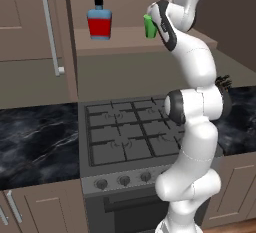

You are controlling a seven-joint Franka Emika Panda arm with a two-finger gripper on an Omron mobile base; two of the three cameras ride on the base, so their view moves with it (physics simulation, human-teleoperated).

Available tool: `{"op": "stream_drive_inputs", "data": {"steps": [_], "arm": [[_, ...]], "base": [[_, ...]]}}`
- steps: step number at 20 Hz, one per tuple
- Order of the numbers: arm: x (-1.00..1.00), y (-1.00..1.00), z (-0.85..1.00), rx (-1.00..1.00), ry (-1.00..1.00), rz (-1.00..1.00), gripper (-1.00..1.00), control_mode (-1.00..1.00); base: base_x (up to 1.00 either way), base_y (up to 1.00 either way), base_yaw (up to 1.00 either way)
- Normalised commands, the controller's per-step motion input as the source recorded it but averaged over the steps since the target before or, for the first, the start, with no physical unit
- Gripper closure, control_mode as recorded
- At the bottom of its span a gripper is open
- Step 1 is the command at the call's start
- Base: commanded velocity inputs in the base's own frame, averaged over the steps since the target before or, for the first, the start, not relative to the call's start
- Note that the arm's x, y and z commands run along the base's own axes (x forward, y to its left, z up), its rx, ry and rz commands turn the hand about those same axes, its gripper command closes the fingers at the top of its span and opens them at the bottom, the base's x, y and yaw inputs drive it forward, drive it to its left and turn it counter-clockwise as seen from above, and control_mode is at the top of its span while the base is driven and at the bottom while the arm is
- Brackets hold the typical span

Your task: Open the cabinet directly in front. Then move the liquor and the cup to the dining counter with the jar on it.

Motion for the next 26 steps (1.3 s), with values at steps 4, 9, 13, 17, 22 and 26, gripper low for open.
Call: {"op": "stream_drive_inputs", "data": {"steps": [4,9,13,17,22,26], "arm": [[0.0,0.23,-0.45,-0.07,0.1,0.0,-1.0,-1.0],[0.0,0.3,-0.39,-0.1,0.05,0.0,1.0,-1.0],[0.03,0.0,-0.01,0.0,0.0,0.0,1.0,-1.0],[0.0,0.0,0.0,0.0,0.0,0.0,1.0,-1.0],[-0.31,0.0,-0.04,0.01,-0.02,0.0,1.0,-1.0],[-1.0,0.0,-0.55,0.0,-0.19,0.0,1.0,-1.0]], "base": [[0.0,0.0,0.0],[0.0,0.0,0.0],[0.0,0.0,0.0],[0.0,0.0,0.0],[0.0,0.0,0.0],[0.0,0.0,0.0]]}}
